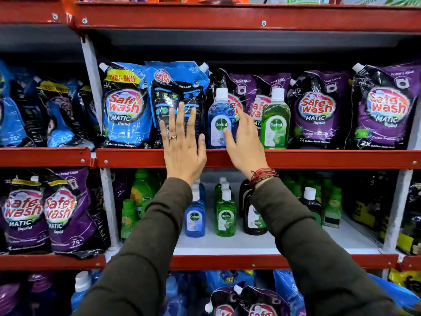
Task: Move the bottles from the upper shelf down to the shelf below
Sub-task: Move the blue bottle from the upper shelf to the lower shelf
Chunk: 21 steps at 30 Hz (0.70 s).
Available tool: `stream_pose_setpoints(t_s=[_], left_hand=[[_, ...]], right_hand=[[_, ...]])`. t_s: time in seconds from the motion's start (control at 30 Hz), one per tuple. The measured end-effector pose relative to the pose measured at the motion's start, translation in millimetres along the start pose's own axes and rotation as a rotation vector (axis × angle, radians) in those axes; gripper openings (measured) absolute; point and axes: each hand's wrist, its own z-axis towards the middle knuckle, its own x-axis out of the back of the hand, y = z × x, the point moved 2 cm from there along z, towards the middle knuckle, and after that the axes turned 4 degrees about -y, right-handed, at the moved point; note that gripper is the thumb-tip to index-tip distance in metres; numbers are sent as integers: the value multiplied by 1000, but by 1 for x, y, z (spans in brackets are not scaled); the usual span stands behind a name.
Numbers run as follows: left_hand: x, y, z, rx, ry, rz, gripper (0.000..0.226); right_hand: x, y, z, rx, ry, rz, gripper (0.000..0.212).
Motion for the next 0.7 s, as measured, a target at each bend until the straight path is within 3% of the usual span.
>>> stream_pose_setpoints(t_s=[0.17, 0.27, 0.7], left_hand=[[-14, -22, -6, 45, -73, 31, 68], [-18, -26, -7, 28, -71, 34, 67], [-19, -26, -7, 36, -84, 26, 67]], right_hand=[[-5, 7, 27, -288, -193, 204, 63], [-8, 11, 31, -336, -261, 191, 58], [6, 3, 31, -287, -70, 340, 48]])
